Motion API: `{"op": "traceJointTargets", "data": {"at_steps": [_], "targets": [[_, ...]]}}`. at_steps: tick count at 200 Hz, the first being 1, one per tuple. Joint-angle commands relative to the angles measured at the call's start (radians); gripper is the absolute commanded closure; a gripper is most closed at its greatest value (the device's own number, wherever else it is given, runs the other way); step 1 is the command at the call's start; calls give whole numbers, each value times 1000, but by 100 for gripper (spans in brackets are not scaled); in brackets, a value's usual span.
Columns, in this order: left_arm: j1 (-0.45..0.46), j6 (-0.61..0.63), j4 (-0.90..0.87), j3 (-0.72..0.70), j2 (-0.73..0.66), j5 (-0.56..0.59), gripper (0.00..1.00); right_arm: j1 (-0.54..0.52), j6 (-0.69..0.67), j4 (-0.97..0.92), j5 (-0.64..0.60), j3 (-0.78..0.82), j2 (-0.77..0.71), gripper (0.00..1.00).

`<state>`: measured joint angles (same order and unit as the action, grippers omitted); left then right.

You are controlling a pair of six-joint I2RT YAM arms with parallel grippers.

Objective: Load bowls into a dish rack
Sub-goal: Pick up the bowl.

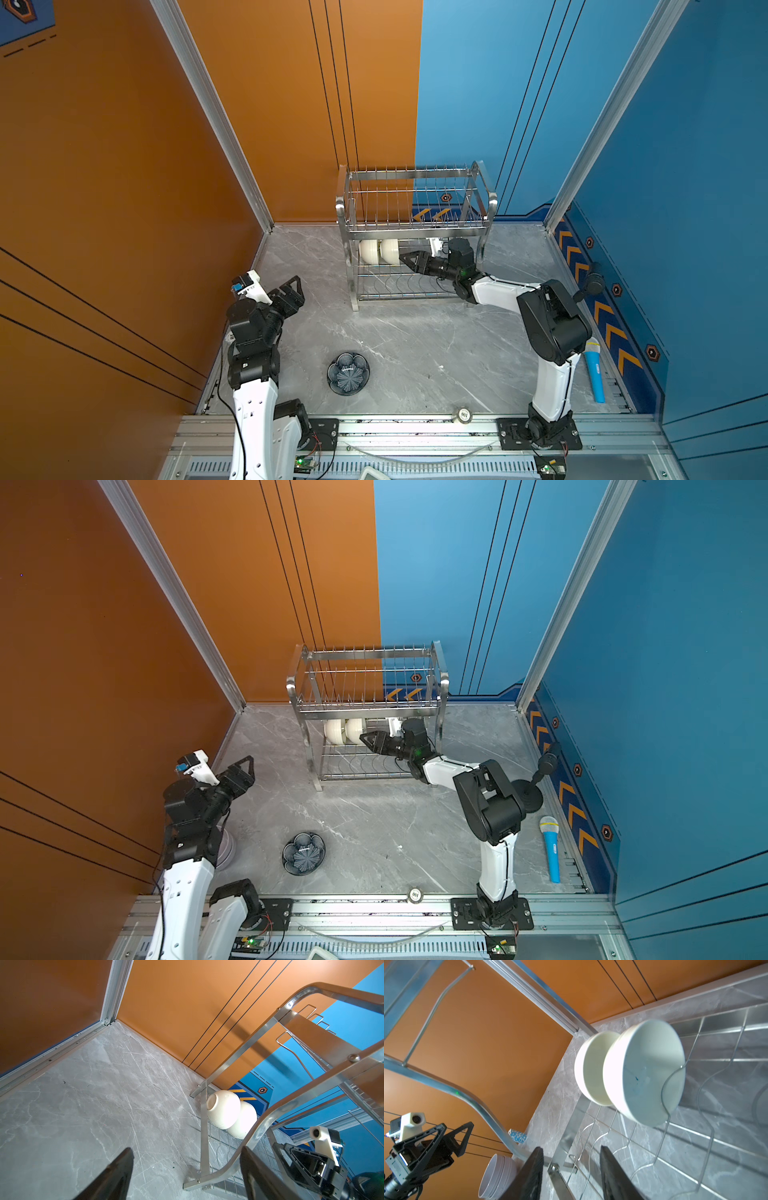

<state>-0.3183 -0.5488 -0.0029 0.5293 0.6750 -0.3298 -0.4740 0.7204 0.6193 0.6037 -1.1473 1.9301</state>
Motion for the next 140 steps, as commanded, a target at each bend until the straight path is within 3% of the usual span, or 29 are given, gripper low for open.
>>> {"op": "traceJointTargets", "data": {"at_steps": [1,33,60,140], "targets": [[-10,-8,15,-10,-11,-4,19,-25,-76,-20,-29,52,-76,54],[-9,2,-24,5,-19,18,19,-59,-136,-66,-57,125,-161,54],[1,8,-173,61,-34,104,21,-86,-176,-121,-75,161,-215,55],[2,-111,-932,404,-35,546,28,-126,-212,-259,-101,163,-267,55]]}}
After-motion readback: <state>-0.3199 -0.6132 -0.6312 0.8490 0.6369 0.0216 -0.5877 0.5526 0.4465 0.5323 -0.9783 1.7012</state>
